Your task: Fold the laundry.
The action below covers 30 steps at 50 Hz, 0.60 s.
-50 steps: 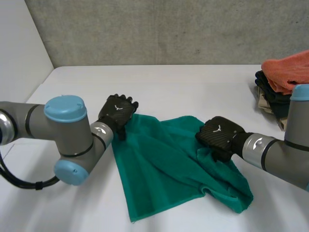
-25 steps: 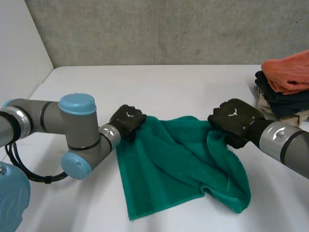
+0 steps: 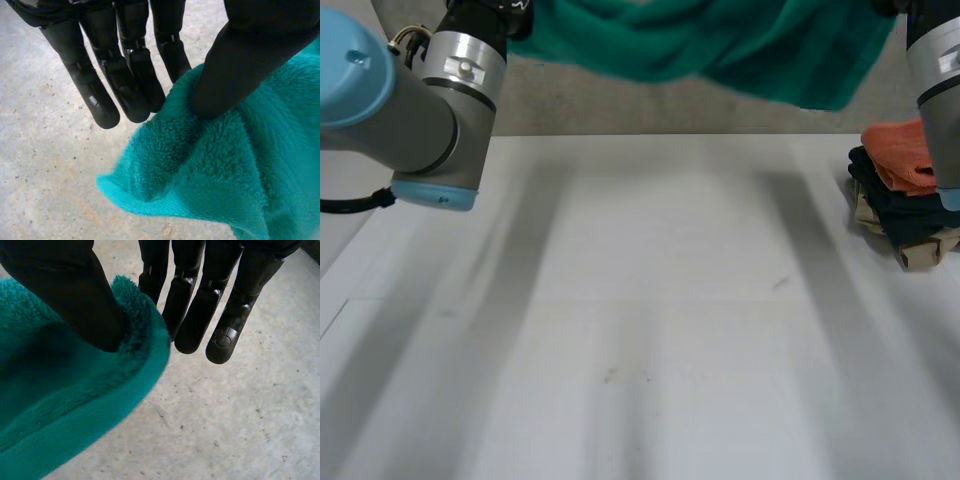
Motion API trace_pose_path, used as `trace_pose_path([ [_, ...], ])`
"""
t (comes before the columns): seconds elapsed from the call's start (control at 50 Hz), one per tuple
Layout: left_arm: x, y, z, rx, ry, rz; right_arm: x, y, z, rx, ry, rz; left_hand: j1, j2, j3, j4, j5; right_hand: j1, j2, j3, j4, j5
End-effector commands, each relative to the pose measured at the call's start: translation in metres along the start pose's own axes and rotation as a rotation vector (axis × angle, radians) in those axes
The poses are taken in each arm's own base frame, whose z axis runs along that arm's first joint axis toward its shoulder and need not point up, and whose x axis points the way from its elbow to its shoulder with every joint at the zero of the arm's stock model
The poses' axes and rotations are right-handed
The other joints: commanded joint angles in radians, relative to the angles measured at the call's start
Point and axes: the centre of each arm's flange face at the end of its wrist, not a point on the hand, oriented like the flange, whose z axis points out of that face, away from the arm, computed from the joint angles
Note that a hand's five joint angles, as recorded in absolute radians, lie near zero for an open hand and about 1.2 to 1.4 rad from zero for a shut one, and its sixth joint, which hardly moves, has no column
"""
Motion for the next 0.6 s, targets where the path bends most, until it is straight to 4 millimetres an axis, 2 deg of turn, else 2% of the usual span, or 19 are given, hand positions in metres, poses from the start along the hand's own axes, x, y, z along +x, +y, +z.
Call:
trace_pose_path([
  [0.02, 0.021, 0.012, -0.054, -0.144, 0.116, -0.026, -0.03, 0.026, -0.055, -0.278, -0.161, 0.114, 0.258, 0.199, 0.205, 0.197, 0.247, 0.42, 0.22, 0.215, 0.211, 0.24],
  [0.04, 0.027, 0.017, -0.069, -0.188, 0.148, -0.032, -0.033, 0.025, -0.064, -0.318, -0.186, 0.124, 0.258, 0.199, 0.205, 0.197, 0.247, 0.42, 0.22, 0.215, 0.211, 0.24],
  [0.06, 0.029, 0.02, -0.075, -0.205, 0.159, -0.034, -0.036, 0.027, -0.073, -0.358, -0.209, 0.13, 0.258, 0.199, 0.205, 0.197, 0.247, 0.42, 0.22, 0.215, 0.211, 0.24],
  [0.08, 0.033, 0.023, -0.083, -0.226, 0.174, -0.038, -0.042, 0.029, -0.093, -0.44, -0.261, 0.141, 0.258, 0.199, 0.205, 0.197, 0.247, 0.42, 0.22, 0.215, 0.211, 0.24],
  [0.1, 0.042, 0.03, -0.098, -0.272, 0.207, -0.045, -0.044, 0.03, -0.103, -0.479, -0.289, 0.143, 0.258, 0.199, 0.205, 0.197, 0.247, 0.42, 0.22, 0.215, 0.211, 0.24],
  [0.14, 0.049, 0.036, -0.112, -0.314, 0.238, -0.052, -0.049, 0.034, -0.126, -0.561, -0.354, 0.139, 0.258, 0.199, 0.205, 0.197, 0.247, 0.42, 0.22, 0.215, 0.211, 0.24],
  [0.16, 0.053, 0.038, -0.119, -0.335, 0.253, -0.055, -0.052, 0.038, -0.144, -0.617, -0.409, 0.127, 0.258, 0.199, 0.205, 0.197, 0.247, 0.42, 0.22, 0.215, 0.211, 0.24],
  [0.18, 0.061, 0.043, -0.133, -0.375, 0.289, -0.06, -0.054, 0.039, -0.154, -0.643, -0.442, 0.119, 0.258, 0.199, 0.205, 0.197, 0.247, 0.42, 0.22, 0.215, 0.211, 0.24],
  [0.22, 0.068, 0.046, -0.148, -0.416, 0.323, -0.066, -0.057, 0.039, -0.173, -0.691, -0.503, 0.099, 0.258, 0.199, 0.205, 0.197, 0.247, 0.42, 0.22, 0.215, 0.211, 0.24],
  [0.24, 0.071, 0.047, -0.156, -0.437, 0.343, -0.07, -0.06, 0.039, -0.189, -0.734, -0.56, 0.07, 0.258, 0.199, 0.205, 0.197, 0.247, 0.42, 0.22, 0.215, 0.211, 0.24],
  [0.26, 0.076, 0.049, -0.173, -0.487, 0.383, -0.075, -0.061, 0.038, -0.196, -0.753, -0.588, 0.056, 0.258, 0.199, 0.205, 0.197, 0.247, 0.42, 0.22, 0.215, 0.211, 0.24],
  [0.32, 0.081, 0.05, -0.193, -0.556, 0.434, -0.082, -0.06, 0.034, -0.219, -0.838, -0.686, 0.015, 0.258, 0.199, 0.205, 0.197, 0.247, 0.42, 0.22, 0.215, 0.211, 0.24],
  [0.34, 0.083, 0.051, -0.208, -0.616, 0.476, -0.088, -0.059, 0.032, -0.224, -0.863, -0.714, 0.012, 0.258, 0.199, 0.205, 0.197, 0.247, 0.42, 0.22, 0.215, 0.211, 0.24],
  [0.4, 0.08, 0.046, -0.224, -0.698, 0.525, -0.095, -0.054, 0.024, -0.24, -0.967, -0.816, 0.02, 0.258, 0.199, 0.205, 0.197, 0.247, 0.42, 0.22, 0.215, 0.211, 0.24],
  [0.46, 0.077, 0.042, -0.234, -0.757, 0.559, -0.107, -0.048, 0.015, -0.247, -1.048, -0.892, 0.068, 0.223, 0.165, 0.17, 0.162, 0.212, 0.42, 0.22, 0.215, 0.211, 0.24],
  [0.5, 0.074, 0.037, -0.237, -0.79, 0.578, -0.114, -0.045, 0.013, -0.245, -1.065, -0.898, 0.086, -0.139, -0.198, -0.193, -0.2, -0.15, 0.371, 0.172, 0.167, 0.163, 0.191],
  [0.52, 0.072, 0.035, -0.238, -0.794, 0.581, -0.114, -0.043, 0.014, -0.239, -1.045, -0.885, 0.09, -0.289, -0.348, -0.343, -0.35, -0.3, -0.132, -0.332, -0.337, -0.34, -0.312],
  [0.56, 0.066, 0.029, -0.234, -0.79, 0.571, -0.115, -0.042, 0.014, -0.233, -1.023, -0.863, 0.093, -0.382, -0.44, -0.435, -0.443, -0.393, -0.409, -0.608, -0.614, -0.617, -0.589],
  [0.6, 0.061, 0.025, -0.229, -0.77, 0.551, -0.114, -0.038, 0.015, -0.221, -0.979, -0.794, 0.102, -0.396, -0.455, -0.45, -0.457, -0.407, -0.48, -0.68, -0.685, -0.689, -0.66],
])
